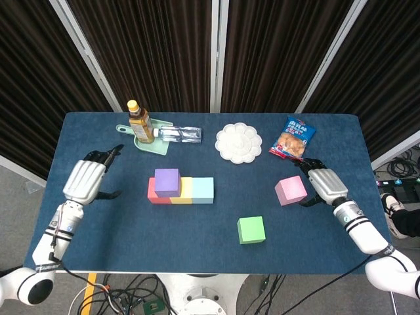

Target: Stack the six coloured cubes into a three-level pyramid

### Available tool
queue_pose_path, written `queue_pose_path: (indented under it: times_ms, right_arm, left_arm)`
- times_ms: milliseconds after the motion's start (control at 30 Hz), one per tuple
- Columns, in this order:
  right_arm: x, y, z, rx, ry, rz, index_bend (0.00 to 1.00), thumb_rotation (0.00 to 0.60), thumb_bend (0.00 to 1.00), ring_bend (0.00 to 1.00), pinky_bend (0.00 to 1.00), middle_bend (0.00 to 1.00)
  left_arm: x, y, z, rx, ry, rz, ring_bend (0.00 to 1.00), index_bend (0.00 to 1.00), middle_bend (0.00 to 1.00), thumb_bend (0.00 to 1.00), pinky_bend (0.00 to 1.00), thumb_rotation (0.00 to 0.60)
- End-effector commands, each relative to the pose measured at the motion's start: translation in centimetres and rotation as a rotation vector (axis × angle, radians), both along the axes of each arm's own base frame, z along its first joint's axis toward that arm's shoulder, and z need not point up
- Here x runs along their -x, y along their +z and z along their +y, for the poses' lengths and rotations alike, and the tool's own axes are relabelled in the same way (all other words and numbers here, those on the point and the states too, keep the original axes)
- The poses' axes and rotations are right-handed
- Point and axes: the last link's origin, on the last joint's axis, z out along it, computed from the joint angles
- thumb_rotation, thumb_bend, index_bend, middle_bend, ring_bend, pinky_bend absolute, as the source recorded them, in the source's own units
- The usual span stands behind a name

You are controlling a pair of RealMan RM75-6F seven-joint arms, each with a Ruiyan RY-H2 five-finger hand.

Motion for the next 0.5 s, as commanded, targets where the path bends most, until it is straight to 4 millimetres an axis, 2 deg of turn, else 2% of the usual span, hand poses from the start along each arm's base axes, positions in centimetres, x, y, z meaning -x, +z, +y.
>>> queue_pose_path:
  times_ms: [33,267,400,500]
  right_arm:
    - [0.3,-1.3,-0.5,-0.034,0.038,0.068,0.00,0.600,0.00,0.00,0.00,0.13]
    - [0.5,-2.5,-1.4,-0.065,0.098,0.135,0.00,0.600,0.02,0.00,0.00,0.14]
    - [0.5,-2.6,-1.6,-0.075,0.113,0.152,0.00,0.600,0.15,0.00,0.00,0.26]
    - [-0.7,-2.3,-1.4,-0.060,0.127,0.090,0.00,0.600,0.22,0.00,0.00,0.35]
  left_arm:
    - [0.6,0.3,-0.3,-0.005,0.021,-0.012,0.25,0.07,0.19,0.06,0.22,0.600]
    - [1.2,0.4,-0.7,-0.001,0.044,-0.031,0.25,0.07,0.19,0.06,0.22,0.600]
    - [1.3,0.5,-0.9,-0.007,0.048,-0.051,0.25,0.07,0.19,0.06,0.22,0.600]
    - [1.4,0.6,-1.1,-0.015,0.049,-0.060,0.25,0.07,0.19,0.06,0.22,0.600]
